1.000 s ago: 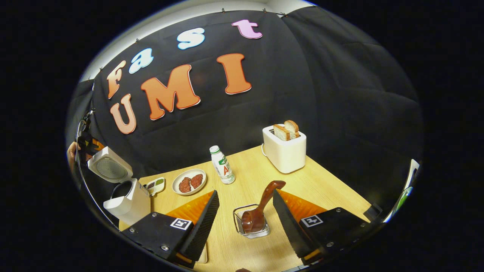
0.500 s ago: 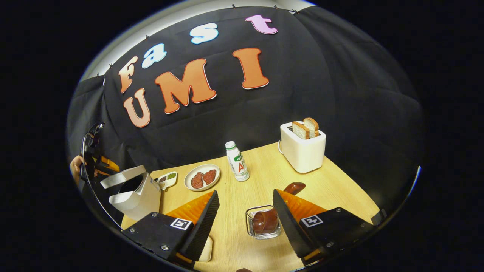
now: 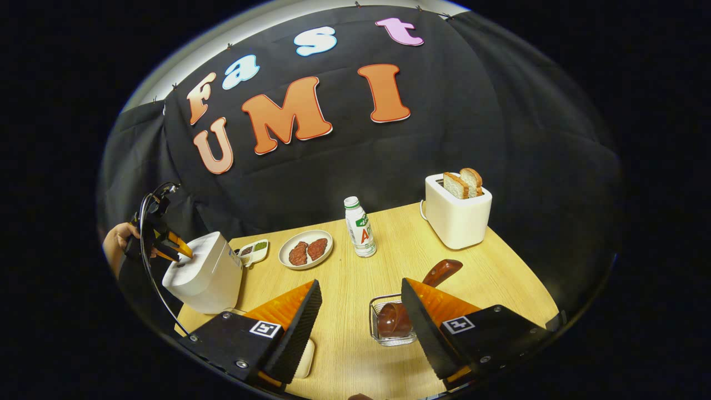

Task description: Close the left gripper, press the button to open the rice cooker; take a wooden spoon from the chopstick holder with the right hand, scoop a spoonful of rice and pour it into the rice cooker, then put the wooden spoon back into the chopstick holder.

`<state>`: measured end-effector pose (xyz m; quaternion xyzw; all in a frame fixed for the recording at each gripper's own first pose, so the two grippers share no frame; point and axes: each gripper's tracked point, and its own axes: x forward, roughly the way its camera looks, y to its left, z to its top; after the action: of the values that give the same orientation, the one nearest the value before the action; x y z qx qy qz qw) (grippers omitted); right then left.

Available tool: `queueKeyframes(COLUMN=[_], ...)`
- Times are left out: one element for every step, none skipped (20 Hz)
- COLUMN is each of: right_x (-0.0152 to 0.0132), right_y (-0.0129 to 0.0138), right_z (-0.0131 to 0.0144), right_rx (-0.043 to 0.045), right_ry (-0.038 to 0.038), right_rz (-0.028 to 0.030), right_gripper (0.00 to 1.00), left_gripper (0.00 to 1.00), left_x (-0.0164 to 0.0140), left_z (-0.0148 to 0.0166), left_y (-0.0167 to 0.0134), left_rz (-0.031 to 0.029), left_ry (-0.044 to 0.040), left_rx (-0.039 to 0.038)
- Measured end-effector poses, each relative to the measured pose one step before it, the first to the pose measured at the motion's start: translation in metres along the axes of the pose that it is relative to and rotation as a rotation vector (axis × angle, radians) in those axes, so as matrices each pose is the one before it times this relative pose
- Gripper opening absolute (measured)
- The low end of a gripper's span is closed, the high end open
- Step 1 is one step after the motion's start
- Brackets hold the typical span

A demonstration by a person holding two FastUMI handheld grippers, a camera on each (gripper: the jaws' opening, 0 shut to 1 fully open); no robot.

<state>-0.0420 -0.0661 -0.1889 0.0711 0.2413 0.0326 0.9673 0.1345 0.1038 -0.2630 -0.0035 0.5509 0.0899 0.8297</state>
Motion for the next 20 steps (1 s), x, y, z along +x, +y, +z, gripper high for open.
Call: queueKeyframes(right_x=[-0.00032,-0.00036,-0.00064,-0.00075,0.00043,-0.0004,-0.00254,-0.00202,-0.00261,-0.00172,-0.00049,-0.0006,-0.00023,-0.00111,0.00016,0.00001,-0.00036,-0.00048,-0.00017,0.0015], right_y=[0.00038,-0.00095,0.00044,-0.00017,-0.00027,-0.00114,0.00025,0.00201,0.00229,0.00267,0.00413,0.00469,0.00437,0.0038,0.00401,0.00465,0.00384,0.00336,0.0031,0.00286], right_z=[0.00061,0.00022,0.0029,0.00259,0.00252,0.00333,0.00611,0.00574,0.0074,0.00815,0.00856,0.00957,0.01037,0.00894,0.00944,0.0091,0.0106,0.0105,0.00993,0.00642], right_rx=[0.00055,0.00102,-0.00366,-0.00801,-0.01439,-0.01746,-0.01619,-0.01814,-0.01693,-0.01701,-0.0116,-0.0116,-0.01109,-0.01054,-0.00635,-0.00491,-0.00541,-0.00591,-0.0128,-0.0186], right_ry=[0.0,-0.00077,-0.00444,-0.00517,-0.00356,-0.00229,-0.00832,-0.00958,-0.01902,-0.02083,-0.02472,-0.02803,-0.02854,-0.02846,-0.02891,-0.02956,-0.03199,-0.03531,-0.03898,-0.03721], right_rz=[-0.00094,0.00037,-0.00035,-0.00063,-0.00192,-0.00688,-0.00182,0.0007,-0.00069,-0.00116,-0.0007,0.00127,0.0008,-0.00102,-0.00034,0.00003,0.00194,0.00242,0.00308,-0.00294], right_gripper=[0.9,0.9,0.9,0.9,0.9,0.9,0.9,0.9,0.9,0.9,0.9,0.9,0.9,0.9,0.9,0.9,0.9,0.9,0.9,0.9], left_gripper=[1.0,1.0,1.0,1.0,1.0,1.0,1.0,1.0,1.0,1.0,1.0,1.0,1.0,1.0,1.0,1.0,1.0,1.0,1.0,1.0], left_x=[-0.00023,-0.00245,-0.0027,-0.00475,-0.00898,-0.01165,-0.0132,-0.01345,-0.01373,-0.01407,-0.01256,-0.01418,-0.0142,-0.01128,-0.01264,-0.00784,-0.0091,-0.00886,-0.01143,-0.00747], left_z=[0.00142,-0.00249,-0.00065,0.00093,0.00313,0.00681,0.00963,0.00729,0.00887,0.00843,0.01063,0.00983,0.01039,0.0086,0.00695,0.00344,0.00454,0.00136,-0.00409,-0.0014], left_y=[0.00077,0.00145,0.00047,-0.00242,-0.0026,-0.00385,-0.00139,-0.00035,-0.00443,-0.00676,-0.00626,-0.00388,-0.00404,-0.00456,-0.00676,-0.0073,-0.00944,-0.00965,-0.01733,-0.00764], left_rz=[-0.00165,-0.00094,-0.00441,-0.01723,-0.01655,-0.01508,-0.01098,-0.00978,-0.0085,-0.00835,-0.0106,-0.00823,-0.00497,-0.0095,-0.01418,-0.01019,-0.00959,-0.02241,-0.04835,-0.01794], left_ry=[-0.02291,-0.0097,-0.02525,-0.03897,-0.04779,-0.06297,-0.06552,-0.06751,-0.06732,-0.06319,-0.06709,-0.06338,-0.06046,-0.05008,-0.04244,-0.0379,-0.03974,-0.02592,-0.00657,-0.01422], left_rx=[-0.01097,-0.01433,-0.00665,-0.00602,-0.0063,-0.00065,0.01097,0.01146,0.01465,0.01814,0.02212,0.02257,0.01718,0.0106,0.00631,0.00191,0.00199,-0.00338,0.00489,-0.00445])
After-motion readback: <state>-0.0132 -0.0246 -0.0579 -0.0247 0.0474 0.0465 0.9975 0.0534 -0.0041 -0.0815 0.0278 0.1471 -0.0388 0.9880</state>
